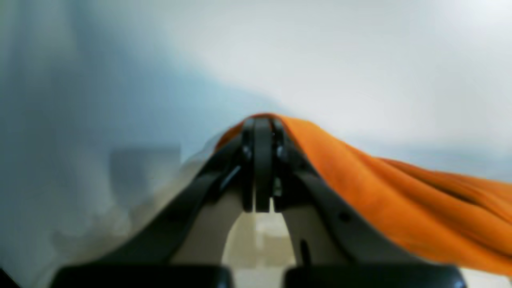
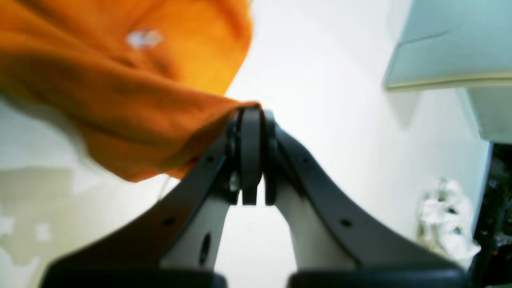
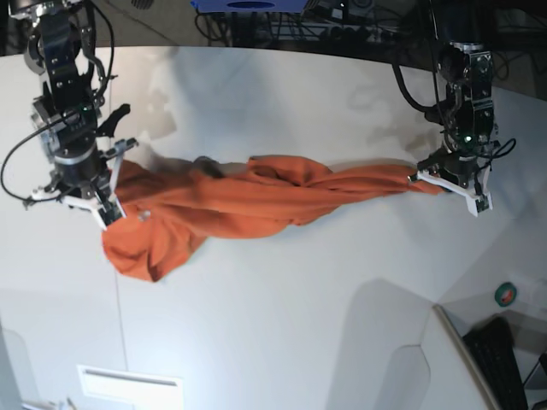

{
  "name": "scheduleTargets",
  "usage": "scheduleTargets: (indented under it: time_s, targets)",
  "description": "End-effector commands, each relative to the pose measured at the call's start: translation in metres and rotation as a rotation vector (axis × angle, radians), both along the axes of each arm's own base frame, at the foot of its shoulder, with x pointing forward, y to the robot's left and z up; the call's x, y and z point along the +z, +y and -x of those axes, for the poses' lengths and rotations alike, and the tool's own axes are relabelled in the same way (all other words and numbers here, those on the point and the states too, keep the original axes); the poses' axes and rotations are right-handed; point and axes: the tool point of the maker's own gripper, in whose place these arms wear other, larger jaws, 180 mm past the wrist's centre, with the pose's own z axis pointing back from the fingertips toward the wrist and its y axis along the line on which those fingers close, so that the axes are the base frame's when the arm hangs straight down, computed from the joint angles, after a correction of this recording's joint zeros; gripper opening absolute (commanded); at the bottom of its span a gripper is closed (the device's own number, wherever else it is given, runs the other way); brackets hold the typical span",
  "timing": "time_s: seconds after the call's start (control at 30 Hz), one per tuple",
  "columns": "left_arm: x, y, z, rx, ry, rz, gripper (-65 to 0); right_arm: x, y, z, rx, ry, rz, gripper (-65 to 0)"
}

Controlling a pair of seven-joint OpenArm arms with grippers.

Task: Layout the t-shirt on the table in an organized manner, then fold the t-shirt properly
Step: 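Grasp the shirt with the left gripper and stretch it between both grippers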

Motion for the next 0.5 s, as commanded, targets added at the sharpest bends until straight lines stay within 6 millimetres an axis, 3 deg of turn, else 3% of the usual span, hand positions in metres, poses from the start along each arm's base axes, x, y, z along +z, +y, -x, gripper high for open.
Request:
scheduleTargets:
  time_s: [0.0,0.13,0.33,0.47]
  targets:
    - [0.013,0.002,-0.001,-0.013,-0.033,-0.024,-65.0,0.003,-0.006,-0.001,-0.001,-0.016,0.022,-65.0]
    - [0.037,0.002,0.021,-0.026,-0.072,-0.054,-65.0,-0.029,-0.013,0.021,-0.017,0.085,0.032,-65.0]
    - [0.062,0.029,0.062,0.029,-0.082,-0.118,-65.0,-0.037,-0.055,0.033,-0.134,0.117,0.062,-65.0]
    - [0.059,0.032,0.080,0.056,-0.064,-0.115,-65.0,-0.044,-0.063,0.036,-0.153,0.140,0.071,-65.0]
